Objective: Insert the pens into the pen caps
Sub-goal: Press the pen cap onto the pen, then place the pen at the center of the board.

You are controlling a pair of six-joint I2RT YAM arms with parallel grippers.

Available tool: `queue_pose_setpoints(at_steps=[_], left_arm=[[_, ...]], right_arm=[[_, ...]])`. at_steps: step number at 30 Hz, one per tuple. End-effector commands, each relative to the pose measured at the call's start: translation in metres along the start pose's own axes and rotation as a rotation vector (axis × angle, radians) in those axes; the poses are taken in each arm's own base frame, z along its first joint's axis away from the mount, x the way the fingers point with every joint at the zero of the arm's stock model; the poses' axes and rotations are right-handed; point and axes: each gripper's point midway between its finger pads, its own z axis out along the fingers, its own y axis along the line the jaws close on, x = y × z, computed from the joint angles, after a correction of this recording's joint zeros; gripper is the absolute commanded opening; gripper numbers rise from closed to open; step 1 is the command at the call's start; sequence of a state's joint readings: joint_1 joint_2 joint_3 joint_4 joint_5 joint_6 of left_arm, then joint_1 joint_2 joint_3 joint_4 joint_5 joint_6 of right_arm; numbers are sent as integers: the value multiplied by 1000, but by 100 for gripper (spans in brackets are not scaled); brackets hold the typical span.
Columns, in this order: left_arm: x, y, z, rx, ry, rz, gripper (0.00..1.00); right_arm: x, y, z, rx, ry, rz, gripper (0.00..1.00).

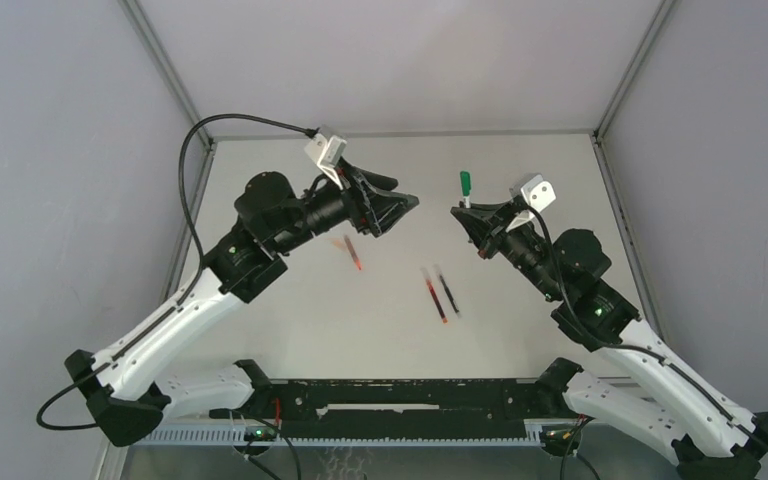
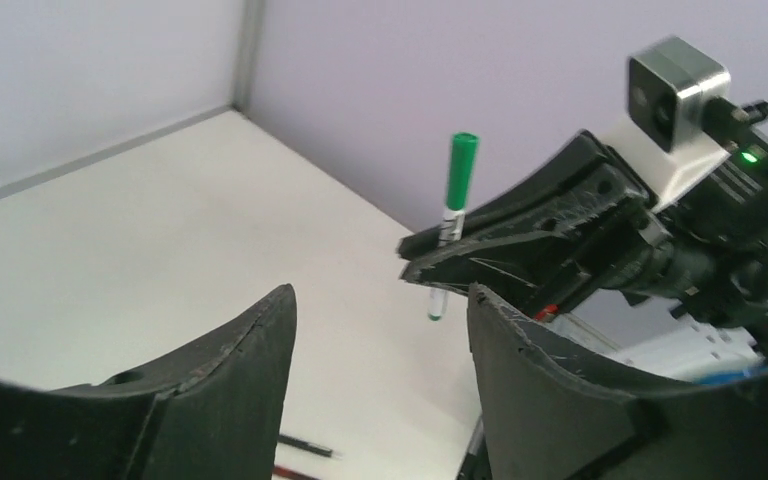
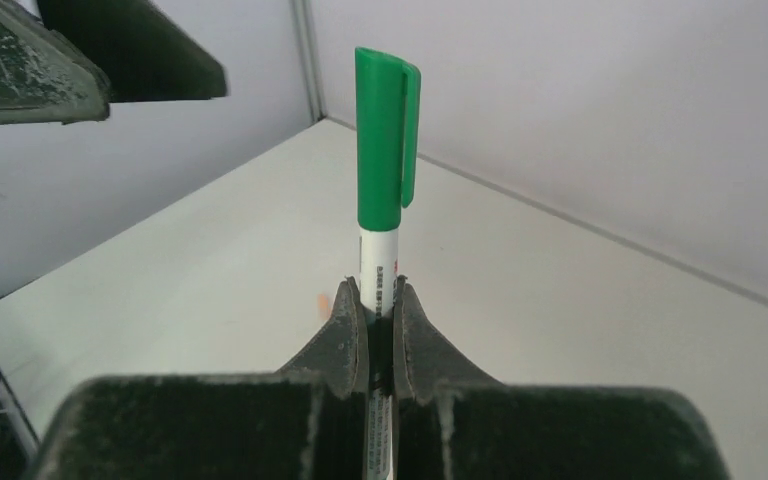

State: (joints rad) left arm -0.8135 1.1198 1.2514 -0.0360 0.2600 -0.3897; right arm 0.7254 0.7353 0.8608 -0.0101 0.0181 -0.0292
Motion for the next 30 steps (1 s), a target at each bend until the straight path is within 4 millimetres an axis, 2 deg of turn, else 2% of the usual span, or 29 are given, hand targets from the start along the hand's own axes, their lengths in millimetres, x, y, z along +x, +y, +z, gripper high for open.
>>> queue_pose_setpoints(at_steps=[1, 2, 5, 10, 14, 20, 30], left_arm=[[8, 55, -23, -290, 23, 59, 69], [12, 71, -29, -371, 33, 56, 69], [30, 104, -43, -512, 77, 19, 69], [55, 133, -60, -622, 116, -38, 70], [64, 139, -65, -633, 132, -53, 70], [70, 134, -61, -585, 168, -35, 68], [77, 134, -65, -579, 177, -26, 67]], right_arm=[[25, -23, -3, 120, 94, 60, 0], [36, -28, -4, 146, 137, 75, 0], [80, -41, -5, 196, 299, 128, 0], [145, -47, -12, 223, 560, 192, 0], [190, -51, -14, 224, 739, 236, 1], [242, -59, -16, 274, 932, 252, 8], [289, -63, -19, 310, 1067, 252, 16]])
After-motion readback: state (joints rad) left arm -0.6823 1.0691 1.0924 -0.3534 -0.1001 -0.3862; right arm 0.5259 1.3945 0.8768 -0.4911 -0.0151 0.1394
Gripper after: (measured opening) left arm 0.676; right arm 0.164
